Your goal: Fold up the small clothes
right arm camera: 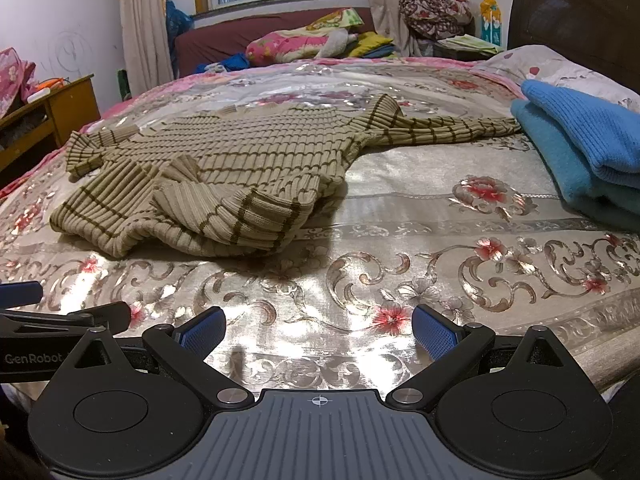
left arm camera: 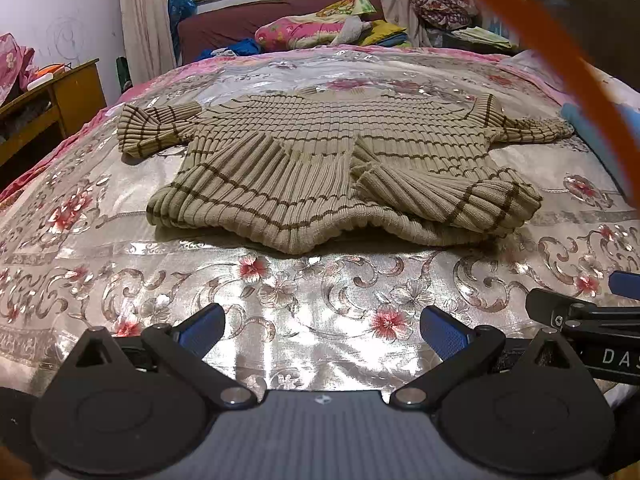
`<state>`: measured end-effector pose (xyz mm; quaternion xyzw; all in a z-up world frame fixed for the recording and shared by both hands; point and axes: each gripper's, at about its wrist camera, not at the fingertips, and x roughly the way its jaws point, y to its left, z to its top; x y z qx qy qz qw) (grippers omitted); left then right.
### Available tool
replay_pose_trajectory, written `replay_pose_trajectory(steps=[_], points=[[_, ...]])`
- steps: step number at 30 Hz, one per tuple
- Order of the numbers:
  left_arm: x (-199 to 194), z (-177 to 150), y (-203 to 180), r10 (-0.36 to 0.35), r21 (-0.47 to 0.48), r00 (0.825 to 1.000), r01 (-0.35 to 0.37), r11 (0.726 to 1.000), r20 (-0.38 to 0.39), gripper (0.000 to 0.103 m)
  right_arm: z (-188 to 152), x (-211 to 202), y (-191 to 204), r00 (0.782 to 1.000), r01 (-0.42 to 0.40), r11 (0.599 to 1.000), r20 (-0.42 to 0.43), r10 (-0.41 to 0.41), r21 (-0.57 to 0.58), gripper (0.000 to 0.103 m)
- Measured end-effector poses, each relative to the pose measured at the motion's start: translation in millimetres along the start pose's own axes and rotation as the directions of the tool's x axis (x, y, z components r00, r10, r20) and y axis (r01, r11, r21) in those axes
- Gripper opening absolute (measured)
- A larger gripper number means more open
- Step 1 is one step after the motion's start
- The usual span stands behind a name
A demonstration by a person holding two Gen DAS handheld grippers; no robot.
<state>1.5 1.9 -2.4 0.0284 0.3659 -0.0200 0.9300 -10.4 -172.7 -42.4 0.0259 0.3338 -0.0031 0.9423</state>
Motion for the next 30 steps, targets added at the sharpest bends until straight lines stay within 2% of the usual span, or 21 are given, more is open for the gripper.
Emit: replay_pose_trajectory(steps=[30], points=[[-3.2,-0.3,4.1,0.001,-0.009,1.000,-0.001,1.000,0.004,0.103,1.5,-1.4,5.5,1.000,-0.019,1.000,0.010,0.019,-0.009,0.096]])
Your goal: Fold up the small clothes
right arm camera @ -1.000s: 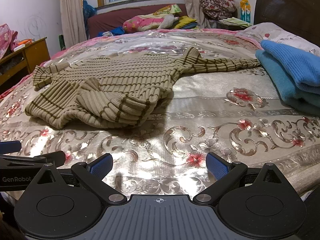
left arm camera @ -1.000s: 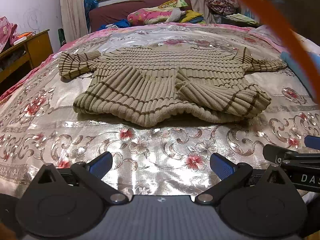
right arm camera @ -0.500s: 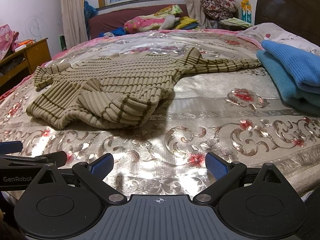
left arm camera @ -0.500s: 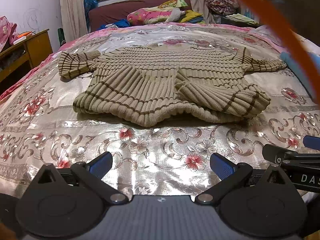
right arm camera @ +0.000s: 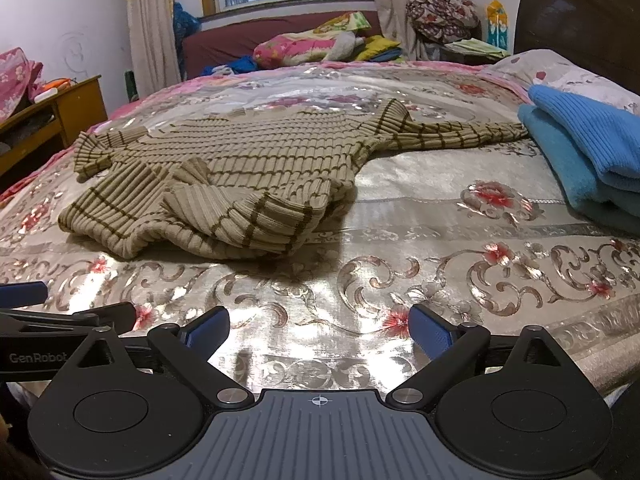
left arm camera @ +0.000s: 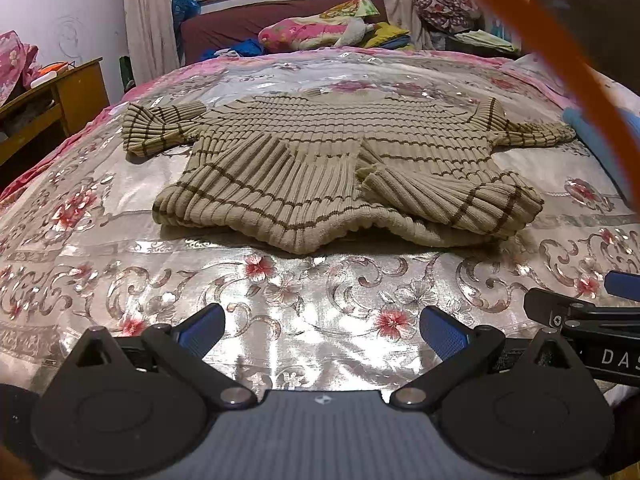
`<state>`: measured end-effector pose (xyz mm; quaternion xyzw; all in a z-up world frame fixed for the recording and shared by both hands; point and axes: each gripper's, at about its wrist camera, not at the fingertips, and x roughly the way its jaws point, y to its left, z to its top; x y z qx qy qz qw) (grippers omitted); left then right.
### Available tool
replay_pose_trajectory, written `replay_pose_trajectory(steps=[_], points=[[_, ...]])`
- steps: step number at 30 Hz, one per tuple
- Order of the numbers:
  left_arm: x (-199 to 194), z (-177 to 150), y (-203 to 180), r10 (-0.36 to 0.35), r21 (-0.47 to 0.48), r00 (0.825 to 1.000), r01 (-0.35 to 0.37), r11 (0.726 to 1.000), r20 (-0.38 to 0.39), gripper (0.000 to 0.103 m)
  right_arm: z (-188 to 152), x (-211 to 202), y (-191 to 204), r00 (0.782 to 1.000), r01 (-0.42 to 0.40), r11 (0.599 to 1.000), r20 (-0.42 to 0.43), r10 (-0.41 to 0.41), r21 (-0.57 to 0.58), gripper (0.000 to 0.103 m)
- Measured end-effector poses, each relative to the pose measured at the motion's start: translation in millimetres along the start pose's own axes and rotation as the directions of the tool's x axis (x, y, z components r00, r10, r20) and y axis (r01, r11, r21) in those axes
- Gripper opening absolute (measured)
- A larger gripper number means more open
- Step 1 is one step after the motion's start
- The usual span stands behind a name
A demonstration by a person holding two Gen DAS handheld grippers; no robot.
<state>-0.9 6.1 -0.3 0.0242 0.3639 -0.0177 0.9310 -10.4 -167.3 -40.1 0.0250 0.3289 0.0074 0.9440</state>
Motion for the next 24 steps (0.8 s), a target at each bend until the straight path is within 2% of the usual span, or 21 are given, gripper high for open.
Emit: replay_pose_trajectory(steps=[24], points=[[2.6,8.3,15.2,0.020,-0.058,1.000,-0.021,0.998,-0.006,0.103,15.1,2.3,16.7,0.999,-0.029,0.998,0.014,0.030,-0.055,0.091]])
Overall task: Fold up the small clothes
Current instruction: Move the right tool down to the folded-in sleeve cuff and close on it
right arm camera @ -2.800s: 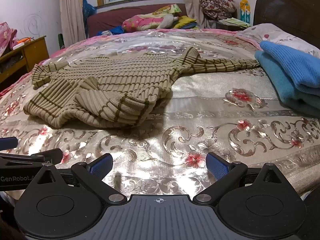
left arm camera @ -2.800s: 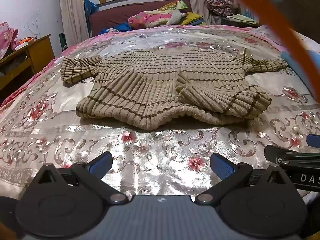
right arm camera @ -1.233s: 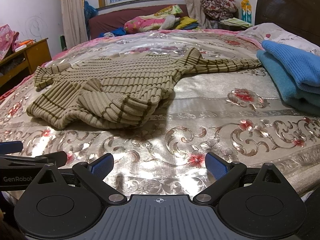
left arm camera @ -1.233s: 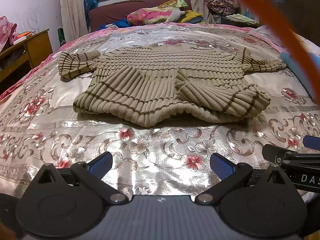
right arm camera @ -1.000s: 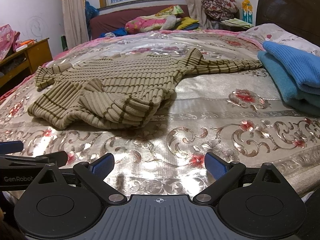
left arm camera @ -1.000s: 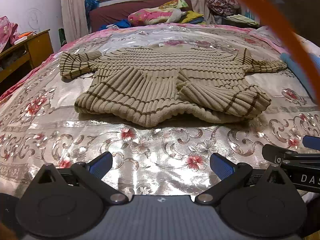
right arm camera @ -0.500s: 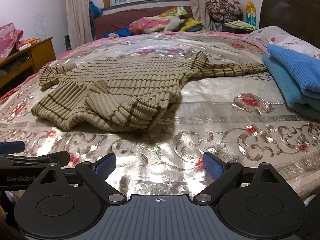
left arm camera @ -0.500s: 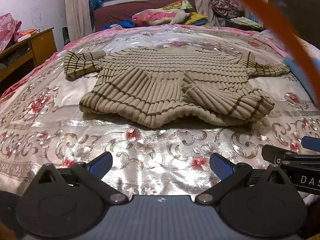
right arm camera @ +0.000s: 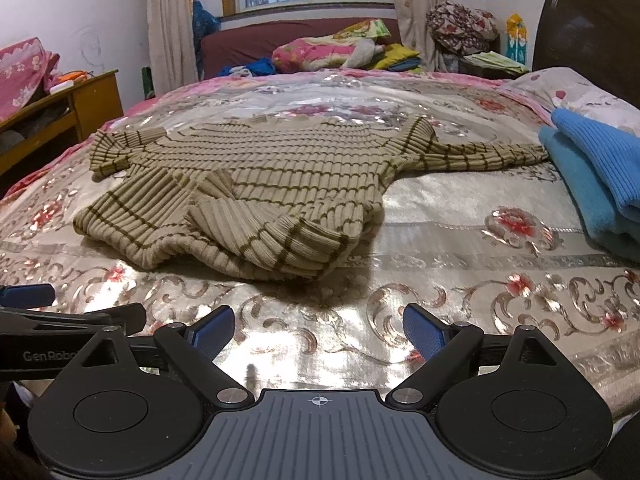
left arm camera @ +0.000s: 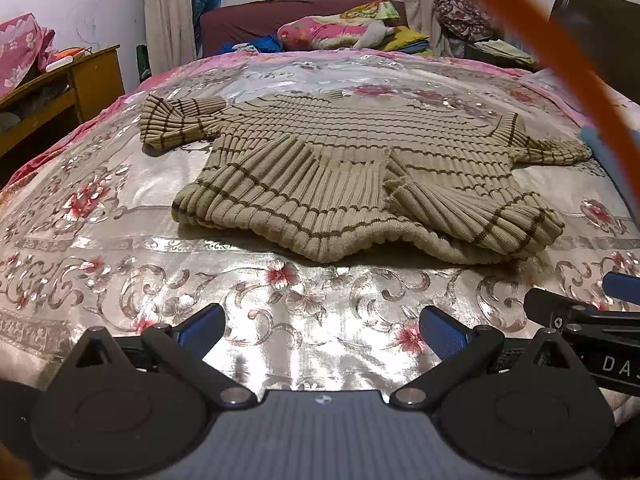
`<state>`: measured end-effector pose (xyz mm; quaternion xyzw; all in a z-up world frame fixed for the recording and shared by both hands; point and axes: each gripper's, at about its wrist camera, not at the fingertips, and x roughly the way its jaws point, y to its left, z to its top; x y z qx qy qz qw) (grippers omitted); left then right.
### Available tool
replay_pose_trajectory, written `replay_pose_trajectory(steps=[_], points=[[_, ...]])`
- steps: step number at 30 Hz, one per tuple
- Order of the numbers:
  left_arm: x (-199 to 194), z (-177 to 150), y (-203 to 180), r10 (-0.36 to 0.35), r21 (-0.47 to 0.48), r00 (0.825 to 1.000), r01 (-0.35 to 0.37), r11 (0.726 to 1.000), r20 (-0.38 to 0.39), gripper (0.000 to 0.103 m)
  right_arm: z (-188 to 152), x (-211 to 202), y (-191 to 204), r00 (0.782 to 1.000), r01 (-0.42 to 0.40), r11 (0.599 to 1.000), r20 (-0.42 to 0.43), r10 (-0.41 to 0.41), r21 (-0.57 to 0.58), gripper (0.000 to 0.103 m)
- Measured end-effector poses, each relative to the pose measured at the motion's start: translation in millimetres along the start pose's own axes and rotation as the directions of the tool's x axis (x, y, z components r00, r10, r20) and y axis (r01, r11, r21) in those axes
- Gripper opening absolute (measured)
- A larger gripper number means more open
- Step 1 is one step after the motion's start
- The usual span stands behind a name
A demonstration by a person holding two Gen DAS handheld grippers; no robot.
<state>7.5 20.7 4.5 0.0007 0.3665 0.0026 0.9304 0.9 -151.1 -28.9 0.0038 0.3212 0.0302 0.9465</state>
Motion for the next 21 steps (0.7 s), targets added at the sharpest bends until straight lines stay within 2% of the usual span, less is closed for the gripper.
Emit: replay_pose_trajectory(steps=[10,21], points=[[7.6,14.8,7.2,0.010,0.005,1.000,-0.010,1.000,-0.024,0.103,18.3,6.3,10.8,1.000,-0.008,0.999,-0.015,0.008,-0.042,0.090],[17.6,36.6,16.8,0.022,0.014,1.000,-0.022,1.000,-0.012,0.103,41.8,19.3,22.5,1.000,-0.024,0.997,-0.019,0.022,-0.069,0.090]])
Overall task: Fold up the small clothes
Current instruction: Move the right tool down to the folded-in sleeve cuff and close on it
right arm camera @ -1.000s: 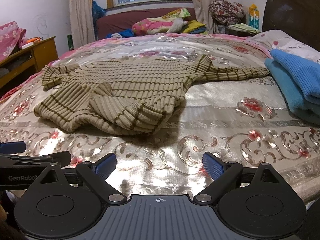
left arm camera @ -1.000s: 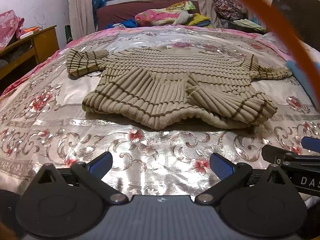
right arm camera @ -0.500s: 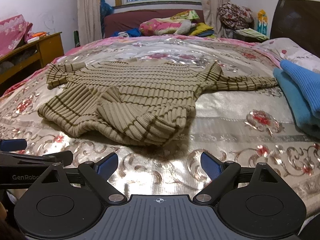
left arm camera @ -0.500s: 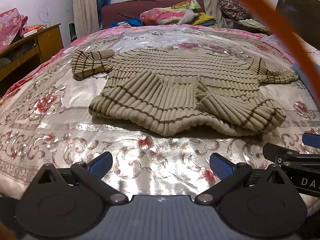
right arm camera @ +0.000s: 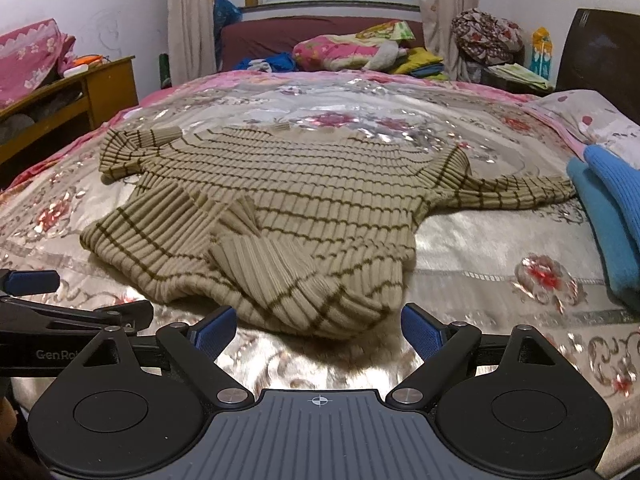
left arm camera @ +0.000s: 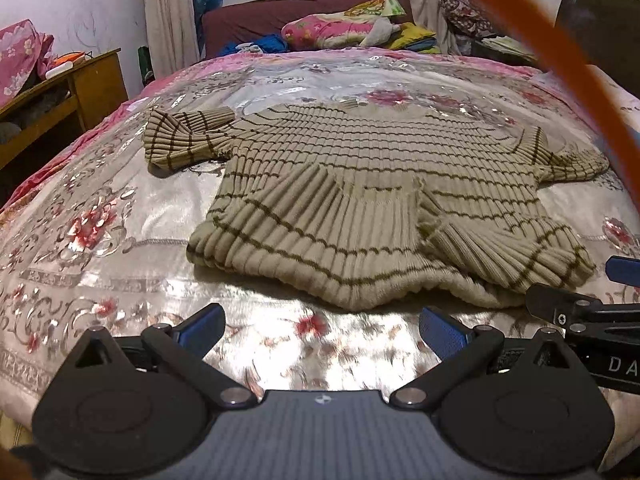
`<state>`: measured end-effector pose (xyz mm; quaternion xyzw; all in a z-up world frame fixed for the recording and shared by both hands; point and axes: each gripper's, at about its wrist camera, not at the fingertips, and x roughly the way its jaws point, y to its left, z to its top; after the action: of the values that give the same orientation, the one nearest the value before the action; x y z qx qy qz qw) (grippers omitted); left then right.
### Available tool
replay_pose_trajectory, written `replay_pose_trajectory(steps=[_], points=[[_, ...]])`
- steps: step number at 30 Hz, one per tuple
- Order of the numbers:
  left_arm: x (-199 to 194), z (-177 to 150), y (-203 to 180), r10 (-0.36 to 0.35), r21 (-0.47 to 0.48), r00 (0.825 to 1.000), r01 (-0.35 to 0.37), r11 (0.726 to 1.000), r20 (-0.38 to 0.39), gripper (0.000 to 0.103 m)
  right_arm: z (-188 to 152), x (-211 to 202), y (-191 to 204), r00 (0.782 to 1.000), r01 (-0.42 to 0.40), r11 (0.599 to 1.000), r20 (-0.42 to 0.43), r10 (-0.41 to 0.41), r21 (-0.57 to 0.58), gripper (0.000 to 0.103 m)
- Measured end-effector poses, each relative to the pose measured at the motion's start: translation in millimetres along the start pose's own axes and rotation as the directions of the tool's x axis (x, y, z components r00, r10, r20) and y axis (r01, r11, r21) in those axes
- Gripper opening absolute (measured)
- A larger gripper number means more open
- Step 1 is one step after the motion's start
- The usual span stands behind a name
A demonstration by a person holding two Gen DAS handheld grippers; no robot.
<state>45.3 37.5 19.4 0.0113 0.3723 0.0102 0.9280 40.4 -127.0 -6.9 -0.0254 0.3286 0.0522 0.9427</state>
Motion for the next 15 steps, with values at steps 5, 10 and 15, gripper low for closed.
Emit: replay_pose_trajectory(steps=[5,10,15], points=[[5.4,8.7,4.9,0.009,0.005,1.000,-0.009,1.000,0.007,0.103,11.0,7.4,5.6,1.000,0.000,1.000,0.001,0.000,-0.017,0.090],[11.4,16.6,11.8,0.005,0.008,1.000,-0.005,1.000,0.017,0.103,20.5,15.3,11.1,1.000,-0.006,0.999,0.000,0.006,-0.032,0.090],[17.0,24.5,22.9,-0.024,-0.004,0.999,0.024,1.000,0.040,0.103,32.8,24.8,13.5,1.000,-0.005,0.999,0.009,0.005,-0.053,0.090]])
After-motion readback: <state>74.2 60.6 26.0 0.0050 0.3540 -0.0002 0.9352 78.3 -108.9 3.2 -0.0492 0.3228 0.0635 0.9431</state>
